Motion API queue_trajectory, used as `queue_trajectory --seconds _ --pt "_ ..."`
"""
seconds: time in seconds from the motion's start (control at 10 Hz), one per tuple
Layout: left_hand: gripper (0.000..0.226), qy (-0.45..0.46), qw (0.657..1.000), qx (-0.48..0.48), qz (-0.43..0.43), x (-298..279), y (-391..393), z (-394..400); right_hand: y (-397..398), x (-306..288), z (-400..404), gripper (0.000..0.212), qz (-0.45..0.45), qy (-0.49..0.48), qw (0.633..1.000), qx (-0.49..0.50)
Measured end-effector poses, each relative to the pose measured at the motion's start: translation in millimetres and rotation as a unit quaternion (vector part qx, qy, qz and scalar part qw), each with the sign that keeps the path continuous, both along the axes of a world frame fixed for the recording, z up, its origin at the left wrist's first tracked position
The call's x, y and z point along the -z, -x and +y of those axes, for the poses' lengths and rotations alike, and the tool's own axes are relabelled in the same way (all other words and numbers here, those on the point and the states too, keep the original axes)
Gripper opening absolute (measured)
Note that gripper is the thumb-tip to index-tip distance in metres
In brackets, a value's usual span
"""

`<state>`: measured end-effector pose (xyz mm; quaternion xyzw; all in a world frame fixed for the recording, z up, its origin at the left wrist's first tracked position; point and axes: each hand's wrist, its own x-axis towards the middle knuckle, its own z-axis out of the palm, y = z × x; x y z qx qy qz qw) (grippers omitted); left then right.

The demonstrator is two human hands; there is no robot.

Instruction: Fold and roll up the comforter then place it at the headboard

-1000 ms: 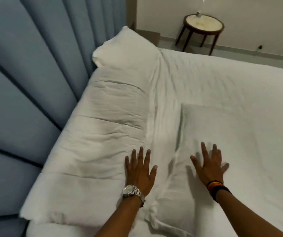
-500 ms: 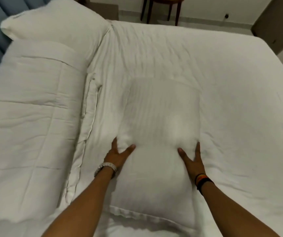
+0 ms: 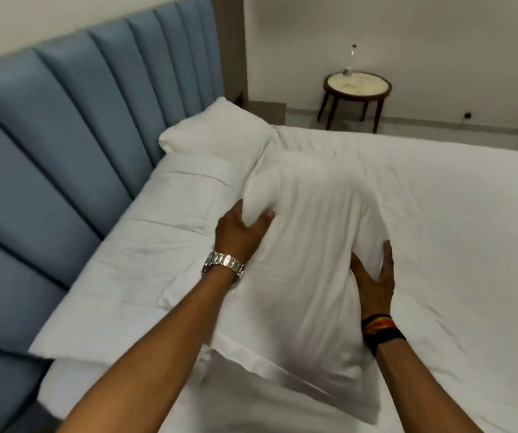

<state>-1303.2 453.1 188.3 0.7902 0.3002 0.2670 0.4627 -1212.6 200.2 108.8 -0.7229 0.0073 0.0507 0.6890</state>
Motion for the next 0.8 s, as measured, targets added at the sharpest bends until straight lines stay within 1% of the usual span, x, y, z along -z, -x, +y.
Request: queue_trajectory --seconds 0.1,0.2,0.3,0.4,0.5,0.6,0.7,0.8 --pt "0.061 -0.050 0.997 -0.051 -0.011 -35.6 51.4 70.8 29.8 -33.0 76.7 0.100 -0.026 -0.038 0.998 -0.039" --pt "0.076 -0.085 0.991 -0.094 0.030 -49.8 102.7 150.0 63.4 -45.0 156.3 0.104 -0.031 -0.071 0.994 -0.078" --pt "0.094 -0.117 0.965 -0.130 0.194 -31.9 156.3 226.6 103.3 -26.5 232.0 0.106 0.008 -0.029 0.990 -0.138" --pt "0.101 -0.115 0.914 -0.091 0.378 30.0 207.2 259.5 147.0 19.4 285.5 0.106 0.117 0.125 0.948 -0.269" --pt "0.093 -0.117 0.904 -0.019 0.410 96.3 234.6 253.7 175.6 50.3 312.7 0.104 0.165 0.216 0.917 -0.291" --pt "0.089 -0.148 0.910 -0.032 0.387 114.8 231.4 251.3 180.5 56.9 316.5 0.102 0.147 0.253 0.919 -0.265" --pt "0.088 -0.172 0.925 -0.031 0.338 88.7 210.4 258.7 172.6 33.4 297.1 0.098 0.122 0.215 0.930 -0.272" --pt "0.085 -0.246 0.936 0.005 0.254 34.2 166.5 268.8 204.3 30.7 244.5 0.095 0.060 0.181 0.954 -0.231"
